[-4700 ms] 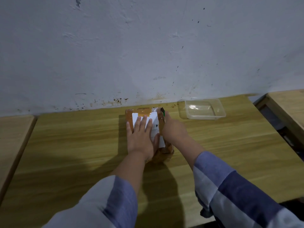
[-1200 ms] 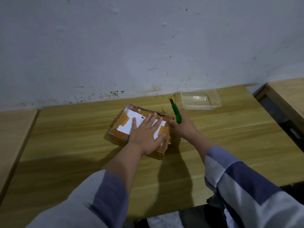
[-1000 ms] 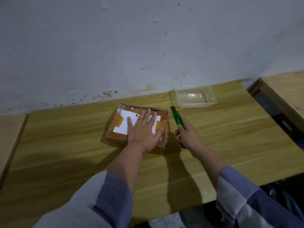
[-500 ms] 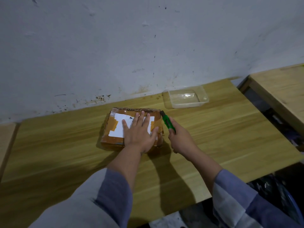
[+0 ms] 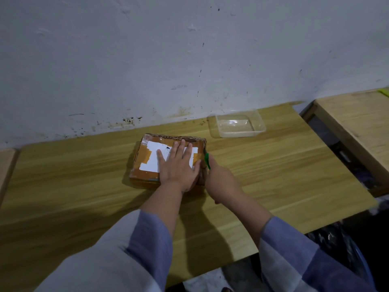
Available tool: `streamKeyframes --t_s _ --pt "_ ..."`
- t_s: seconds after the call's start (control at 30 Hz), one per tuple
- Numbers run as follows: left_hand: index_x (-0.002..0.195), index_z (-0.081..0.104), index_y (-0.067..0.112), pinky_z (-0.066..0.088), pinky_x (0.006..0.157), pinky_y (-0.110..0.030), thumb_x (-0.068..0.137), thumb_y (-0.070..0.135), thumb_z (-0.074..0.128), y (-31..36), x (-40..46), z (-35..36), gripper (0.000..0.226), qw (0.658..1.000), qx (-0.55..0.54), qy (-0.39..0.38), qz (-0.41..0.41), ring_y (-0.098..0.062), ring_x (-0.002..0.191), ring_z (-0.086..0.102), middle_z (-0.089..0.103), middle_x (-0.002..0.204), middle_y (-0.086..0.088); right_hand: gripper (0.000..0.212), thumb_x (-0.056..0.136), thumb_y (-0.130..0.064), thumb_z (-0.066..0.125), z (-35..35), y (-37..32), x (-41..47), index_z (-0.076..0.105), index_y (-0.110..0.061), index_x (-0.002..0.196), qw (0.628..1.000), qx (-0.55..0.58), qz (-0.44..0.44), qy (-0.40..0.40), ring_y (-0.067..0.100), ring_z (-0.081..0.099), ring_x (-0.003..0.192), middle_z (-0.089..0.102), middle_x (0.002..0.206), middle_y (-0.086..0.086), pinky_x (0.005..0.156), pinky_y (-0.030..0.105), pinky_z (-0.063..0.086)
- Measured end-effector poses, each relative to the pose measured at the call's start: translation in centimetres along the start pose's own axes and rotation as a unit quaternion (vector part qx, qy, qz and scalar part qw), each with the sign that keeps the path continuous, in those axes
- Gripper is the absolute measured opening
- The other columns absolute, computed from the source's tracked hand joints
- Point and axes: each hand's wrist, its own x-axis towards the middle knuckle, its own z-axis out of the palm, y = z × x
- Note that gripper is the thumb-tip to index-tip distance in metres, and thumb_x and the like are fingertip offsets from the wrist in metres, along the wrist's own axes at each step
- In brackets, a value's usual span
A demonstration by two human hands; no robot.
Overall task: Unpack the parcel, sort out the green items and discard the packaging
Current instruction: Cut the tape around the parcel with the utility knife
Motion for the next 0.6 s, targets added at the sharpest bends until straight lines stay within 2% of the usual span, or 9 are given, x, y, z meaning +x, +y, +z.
streamKeyframes --t_s 0.13,0.27,0.47,0.6 --pt "0.152 -0.005 0.029 -0.007 0.115 -0.059 0.096 0.057 0.007 0.1 0.0 0.0 0.064 1.000 -0.011 0.004 -0.003 -0.015 0.147 -0.014 -0.013 0.160 0.005 0.067 0.092 -0.011 0.036 -0.2 0.1 -0.6 0.004 -0.020 0.150 1.000 -0.007 -0.002 -0.007 0.038 0.062 0.101 0.059 0.119 0.024 0.085 0.048 0.053" --pt "0.152 -0.005 0.028 -0.004 0.115 -0.059 0.096 0.057 0.007 0.0 0.0 0.0 0.064 1.000 -0.009 0.005 -0.010 -0.016 0.147 -0.014 -0.013 0.160 0.004 0.067 0.093 -0.012 0.036 -0.2 -0.3 -0.4 0.003 -0.021 0.150 0.999 -0.036 -0.002 0.003 0.034 0.063 0.098 0.062 0.115 0.021 0.080 0.043 0.055" --pt "0.152 -0.004 0.029 -0.009 0.114 -0.059 0.095 0.059 0.008 0.3 -0.3 0.0 0.066 0.999 -0.025 0.007 -0.019 -0.015 0.147 -0.015 -0.013 0.160 0.005 0.073 0.089 -0.005 0.036 0.8 0.8 -2.4 -0.002 -0.021 0.150 0.994 -0.110 -0.012 0.010 0.033 0.060 0.102 0.062 0.112 0.018 0.079 0.038 0.046" --pt "0.152 -0.004 0.028 -0.006 0.114 -0.060 0.095 0.059 0.008 0.4 -0.3 0.2 0.066 0.999 -0.025 0.015 -0.025 -0.016 0.147 -0.013 -0.012 0.161 0.003 0.072 0.089 -0.005 0.037 0.3 0.4 -2.0 0.003 -0.021 0.150 0.997 -0.072 -0.013 0.009 0.034 0.062 0.100 0.063 0.112 0.020 0.077 0.039 0.048"
